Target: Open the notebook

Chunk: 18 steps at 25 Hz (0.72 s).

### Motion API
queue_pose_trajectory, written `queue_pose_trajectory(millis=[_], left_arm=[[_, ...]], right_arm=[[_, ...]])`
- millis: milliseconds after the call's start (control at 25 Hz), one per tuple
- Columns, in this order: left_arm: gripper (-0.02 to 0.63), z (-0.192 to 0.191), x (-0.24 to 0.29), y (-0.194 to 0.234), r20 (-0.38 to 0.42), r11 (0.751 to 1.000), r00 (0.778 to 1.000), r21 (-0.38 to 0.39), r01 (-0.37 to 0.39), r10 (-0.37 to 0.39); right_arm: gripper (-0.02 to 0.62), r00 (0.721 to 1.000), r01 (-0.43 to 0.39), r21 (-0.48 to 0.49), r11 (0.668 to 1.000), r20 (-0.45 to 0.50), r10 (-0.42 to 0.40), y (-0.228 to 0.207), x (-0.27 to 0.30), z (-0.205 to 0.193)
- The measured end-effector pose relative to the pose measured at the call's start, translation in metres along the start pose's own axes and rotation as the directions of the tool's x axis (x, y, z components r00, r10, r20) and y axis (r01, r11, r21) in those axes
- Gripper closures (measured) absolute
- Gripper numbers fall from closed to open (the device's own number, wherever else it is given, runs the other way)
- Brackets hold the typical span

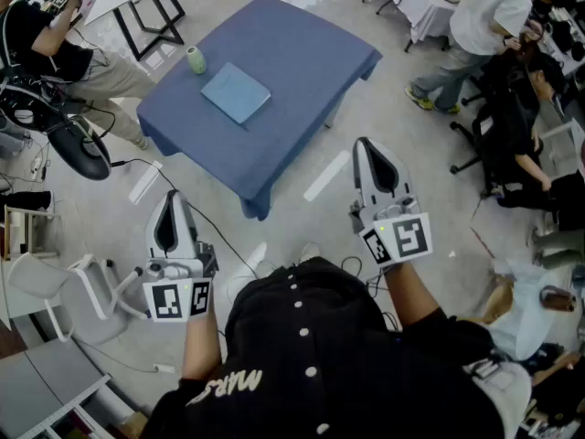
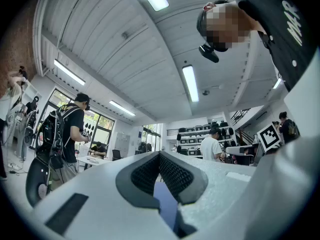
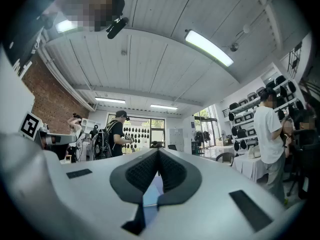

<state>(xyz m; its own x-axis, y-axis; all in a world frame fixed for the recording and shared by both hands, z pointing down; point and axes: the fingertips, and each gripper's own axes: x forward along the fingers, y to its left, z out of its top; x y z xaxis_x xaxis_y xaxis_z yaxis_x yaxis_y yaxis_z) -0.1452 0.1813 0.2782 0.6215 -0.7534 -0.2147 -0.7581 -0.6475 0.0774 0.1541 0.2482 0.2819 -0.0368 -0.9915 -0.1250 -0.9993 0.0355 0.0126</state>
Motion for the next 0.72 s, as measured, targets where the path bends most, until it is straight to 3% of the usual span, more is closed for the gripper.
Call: queue_pose_trajectory(millis=[320,480,720], left_arm=[[0.607,-0.004,-0.013,0.009,0.000,1.000,1.000,0.002,-0.013,0.013],[0.607,-0.004,0.000,0.001,-0.010,1.000,1.000,0.003,-0.021,0.021],[0.607,-0.005,-0.003,-0.002,-0.019,1.000,0.999,0.004,-0.027,0.027]], right_arm=[[0.594,1.000,0.008,0.066,0.998,0.028,-0.010,0.010,-0.005,-0.006],[0.594,0.999,0.013,0.087,0.996,0.028,-0.016,-0.007,0.001,-0.004],[0.594,1.000,0.001,0.079,0.997,0.006,-0.002,-0.006,0.000,-0.010]])
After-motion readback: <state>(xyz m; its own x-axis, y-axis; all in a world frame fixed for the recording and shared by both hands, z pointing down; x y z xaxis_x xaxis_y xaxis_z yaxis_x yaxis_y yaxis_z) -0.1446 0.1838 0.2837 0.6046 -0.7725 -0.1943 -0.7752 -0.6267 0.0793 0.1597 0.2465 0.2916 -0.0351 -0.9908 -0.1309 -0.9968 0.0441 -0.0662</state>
